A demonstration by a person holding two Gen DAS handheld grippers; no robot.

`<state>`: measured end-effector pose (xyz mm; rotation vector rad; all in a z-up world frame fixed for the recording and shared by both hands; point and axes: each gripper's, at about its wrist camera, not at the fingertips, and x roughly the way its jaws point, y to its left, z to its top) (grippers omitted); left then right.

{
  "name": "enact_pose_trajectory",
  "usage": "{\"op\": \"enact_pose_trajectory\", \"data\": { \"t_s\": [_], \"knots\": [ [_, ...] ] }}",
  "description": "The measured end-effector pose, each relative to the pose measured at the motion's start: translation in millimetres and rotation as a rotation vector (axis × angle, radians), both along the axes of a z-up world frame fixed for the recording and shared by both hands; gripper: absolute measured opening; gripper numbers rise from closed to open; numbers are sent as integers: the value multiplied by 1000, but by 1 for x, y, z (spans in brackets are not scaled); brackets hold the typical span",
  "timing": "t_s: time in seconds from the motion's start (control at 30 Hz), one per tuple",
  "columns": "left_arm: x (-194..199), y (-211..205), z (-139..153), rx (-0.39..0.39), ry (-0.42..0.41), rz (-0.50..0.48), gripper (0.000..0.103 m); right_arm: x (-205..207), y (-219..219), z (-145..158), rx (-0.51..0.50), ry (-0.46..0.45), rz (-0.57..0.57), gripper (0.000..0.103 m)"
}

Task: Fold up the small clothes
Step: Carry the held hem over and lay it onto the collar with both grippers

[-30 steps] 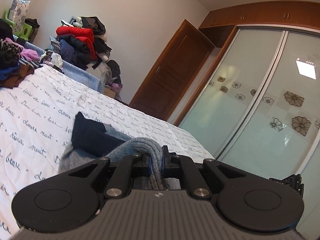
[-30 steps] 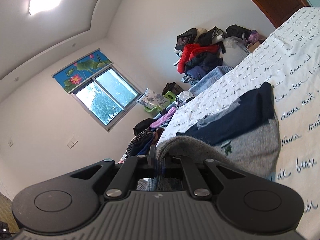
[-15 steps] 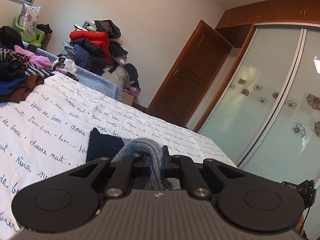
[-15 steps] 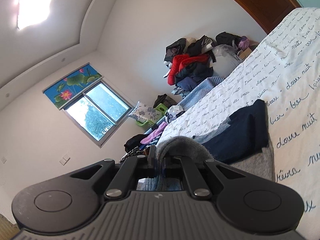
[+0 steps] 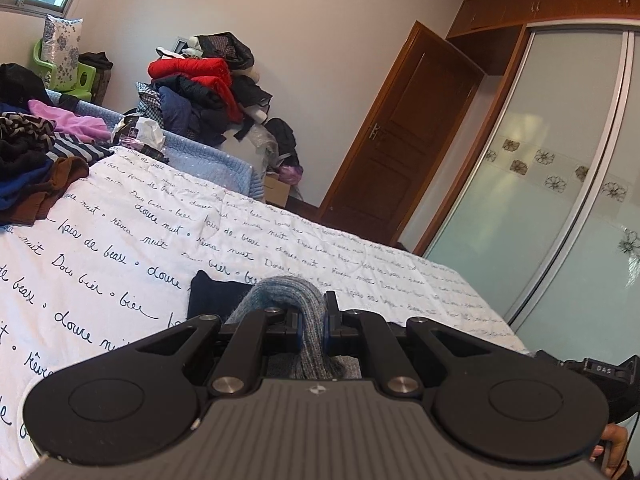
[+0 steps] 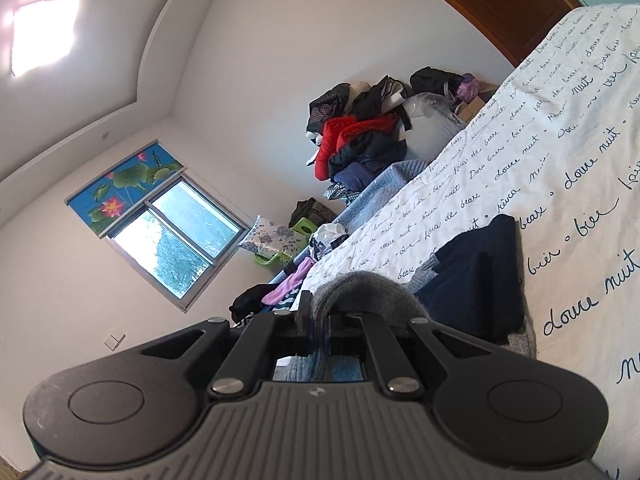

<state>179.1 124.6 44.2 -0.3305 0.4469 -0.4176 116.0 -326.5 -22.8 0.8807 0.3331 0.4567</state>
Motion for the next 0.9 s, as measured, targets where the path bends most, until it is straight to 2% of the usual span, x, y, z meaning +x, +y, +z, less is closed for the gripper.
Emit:
{"op": "enact_pose_trajectory", "data": {
  "t_s": [0.23, 0.5, 0.9],
  "knots": [
    [18, -8, -10, 57, 25, 25, 9, 15, 0, -3, -24, 17, 1, 5],
    [32, -13, -8, 96, 19, 29, 9, 29, -3, -2, -39, 23, -9, 5],
    [50, -14, -15, 119, 50, 57, 9, 46, -5, -6, -53, 40, -18, 5]
  ]
}}
